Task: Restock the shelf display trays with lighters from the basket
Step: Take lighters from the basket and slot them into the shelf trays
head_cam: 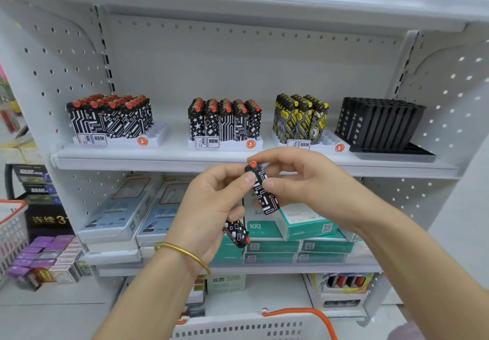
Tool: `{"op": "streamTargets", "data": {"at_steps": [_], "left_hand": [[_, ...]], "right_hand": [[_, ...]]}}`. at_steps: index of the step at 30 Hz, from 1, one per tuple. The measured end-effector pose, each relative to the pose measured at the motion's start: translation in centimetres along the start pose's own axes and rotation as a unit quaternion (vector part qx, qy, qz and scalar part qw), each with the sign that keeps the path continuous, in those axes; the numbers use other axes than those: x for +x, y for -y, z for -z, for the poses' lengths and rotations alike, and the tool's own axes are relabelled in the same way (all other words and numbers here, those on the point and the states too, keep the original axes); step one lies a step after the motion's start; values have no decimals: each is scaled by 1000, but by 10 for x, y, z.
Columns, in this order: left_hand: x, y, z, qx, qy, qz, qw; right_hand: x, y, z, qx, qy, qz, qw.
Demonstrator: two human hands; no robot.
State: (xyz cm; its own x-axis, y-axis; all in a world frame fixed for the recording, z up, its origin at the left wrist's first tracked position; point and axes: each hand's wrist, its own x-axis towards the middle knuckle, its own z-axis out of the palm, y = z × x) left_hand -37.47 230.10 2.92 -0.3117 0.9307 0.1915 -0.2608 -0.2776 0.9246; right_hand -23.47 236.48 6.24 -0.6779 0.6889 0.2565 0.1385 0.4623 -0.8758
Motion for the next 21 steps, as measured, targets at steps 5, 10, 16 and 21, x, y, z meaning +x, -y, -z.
{"op": "streamTargets", "data": {"at_steps": [5,10,16,21], "left_hand": [[0,1,0,4,-6,6,1000],[1,-3,2,-46,-19,35,998],[3,-4,3,-91,-27,53,994],[5,-3,5,-132,-38,70,988]], "right_hand": [[6,8,-1,-80,-33,38,995],[32,31,14,-215,-172,152,949],[74,36,21,-404,-164,151,887],[86,42,23,-495,-130,123,850]]}}
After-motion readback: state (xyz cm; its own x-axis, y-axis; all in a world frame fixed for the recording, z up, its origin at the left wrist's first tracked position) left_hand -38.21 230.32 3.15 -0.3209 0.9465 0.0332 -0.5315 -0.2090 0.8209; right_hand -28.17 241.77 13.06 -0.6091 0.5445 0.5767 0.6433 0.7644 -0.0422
